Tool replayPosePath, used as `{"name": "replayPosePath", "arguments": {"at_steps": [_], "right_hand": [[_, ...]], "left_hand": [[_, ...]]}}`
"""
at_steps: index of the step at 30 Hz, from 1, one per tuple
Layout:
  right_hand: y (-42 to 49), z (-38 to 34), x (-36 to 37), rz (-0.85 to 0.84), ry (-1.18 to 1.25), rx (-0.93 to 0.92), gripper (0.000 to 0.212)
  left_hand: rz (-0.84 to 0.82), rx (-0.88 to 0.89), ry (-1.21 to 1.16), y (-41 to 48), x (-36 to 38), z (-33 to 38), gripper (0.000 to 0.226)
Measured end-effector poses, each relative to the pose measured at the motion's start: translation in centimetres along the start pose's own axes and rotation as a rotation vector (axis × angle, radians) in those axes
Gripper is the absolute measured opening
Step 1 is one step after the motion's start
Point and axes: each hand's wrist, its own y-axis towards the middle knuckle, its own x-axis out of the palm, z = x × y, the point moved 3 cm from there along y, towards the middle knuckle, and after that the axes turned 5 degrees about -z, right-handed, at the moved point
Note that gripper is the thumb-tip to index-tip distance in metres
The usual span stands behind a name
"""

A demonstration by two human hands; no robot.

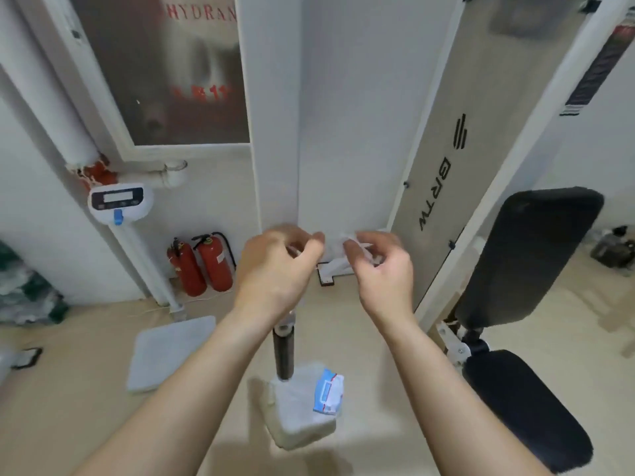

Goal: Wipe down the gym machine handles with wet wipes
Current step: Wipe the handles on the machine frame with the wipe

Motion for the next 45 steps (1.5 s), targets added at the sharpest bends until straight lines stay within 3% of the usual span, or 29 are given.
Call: {"name": "replayPosePath", "arguments": {"at_steps": [4,7,12,15,20,22,27,34,40,45], "right_hand": [[7.2,-0.4,2.0,-0.269,0.009,-0.022,0.027],[12.7,-1.0,6.2,-0.356,0.056,-0.088,0.007],[16.4,-1.1,12.0,-0.425,-0.063,-0.193,0.008],[16.1,-0.3,12.1,-0.453,-0.189,-0.303,0.015],[13.5,0.5,9.8,-0.638,-0.091,-0.697,0.01],[15.0,0.9,9.9,-0.683,-0.069,-0.743,0.008],[19.9,0.6,11.5,-0.621,-0.042,-0.547,0.01],[14.4,2.4,8.7,-0.843,0.095,-0.75,0.007],[21.1,2.7,11.6,-0.637,0.069,-0.493,0.012],[15.2,4.1,9.8,-0.711,0.238,-0.343,0.011]], "left_hand": [[0.434,-0.092,-0.125,-0.9,0.1,-0.1,0.029],[0.595,-0.024,-0.147,0.0,1.5,0.3,0.038],[0.801,0.015,-0.132,1.5,3.1,-0.2,0.04],[0.86,-0.022,-0.098,1.7,3.6,0.2,0.042],[0.942,-0.056,0.041,1.7,4.2,1.1,0.039],[0.953,-0.039,0.07,1.6,4.5,1.3,0.038],[0.995,-0.068,0.146,1.8,5.2,1.4,0.038],[1.039,-0.106,0.166,2.0,6.0,1.8,0.039],[1.036,-0.084,0.187,2.1,6.1,1.5,0.041],[1.034,-0.057,0.214,2.1,5.6,1.1,0.04]]}}
